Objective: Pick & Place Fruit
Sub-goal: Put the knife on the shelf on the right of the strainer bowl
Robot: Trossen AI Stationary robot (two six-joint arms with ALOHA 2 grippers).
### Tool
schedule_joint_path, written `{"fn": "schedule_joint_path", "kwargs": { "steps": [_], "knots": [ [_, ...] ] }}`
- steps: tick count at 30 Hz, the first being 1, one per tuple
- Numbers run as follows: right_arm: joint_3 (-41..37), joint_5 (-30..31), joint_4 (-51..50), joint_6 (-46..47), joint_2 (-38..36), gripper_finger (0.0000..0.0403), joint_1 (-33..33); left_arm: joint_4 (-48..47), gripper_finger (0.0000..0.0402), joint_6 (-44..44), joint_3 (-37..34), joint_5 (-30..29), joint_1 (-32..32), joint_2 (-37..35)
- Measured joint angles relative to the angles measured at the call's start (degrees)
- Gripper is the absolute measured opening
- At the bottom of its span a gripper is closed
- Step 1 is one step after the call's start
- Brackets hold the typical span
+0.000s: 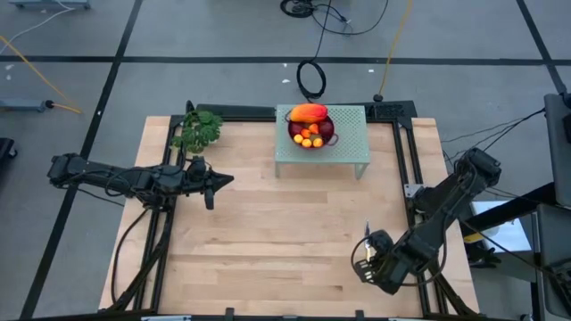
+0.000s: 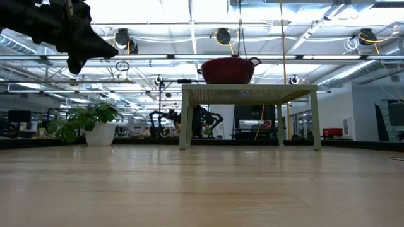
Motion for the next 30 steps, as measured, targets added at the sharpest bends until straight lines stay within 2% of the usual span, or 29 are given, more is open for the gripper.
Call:
{"fn": "schedule_joint_path", "kwargs": {
  "steps": [6, 14, 19, 26, 30],
  "knots": [
    [-0.04, -0.06, -0.54, -5.23, -0.11, 0.0, -0.01, 0.35, 0.0016, -0.01, 0.0, -0.02, 0.0, 0.0],
    [-0.04, -1.57, -1.4, -7.45, -0.11, 0.0014, -0.02, 1.7, 0.0004, 0.28, 0.02, -0.09, 0.0, 0.0],
    [-0.04, -1.56, -2.09, -7.32, -0.11, 0.0058, -0.02, 1.7, 0.0016, 0.07, 0.0, -0.2, 0.0, 0.0],
    [-0.07, -1.41, -2.27, -5.02, -0.11, 0.0146, -0.02, 1.72, 0.0002, 0.09, 0.02, -0.2, 0.0, 0.0],
    [-0.54, 0.45, -2.6, -2.8, -0.11, 0.0188, -0.02, 1.72, 0.0011, 0.04, 0.02, -0.2, 0.0, 0.0]
  ]
}}
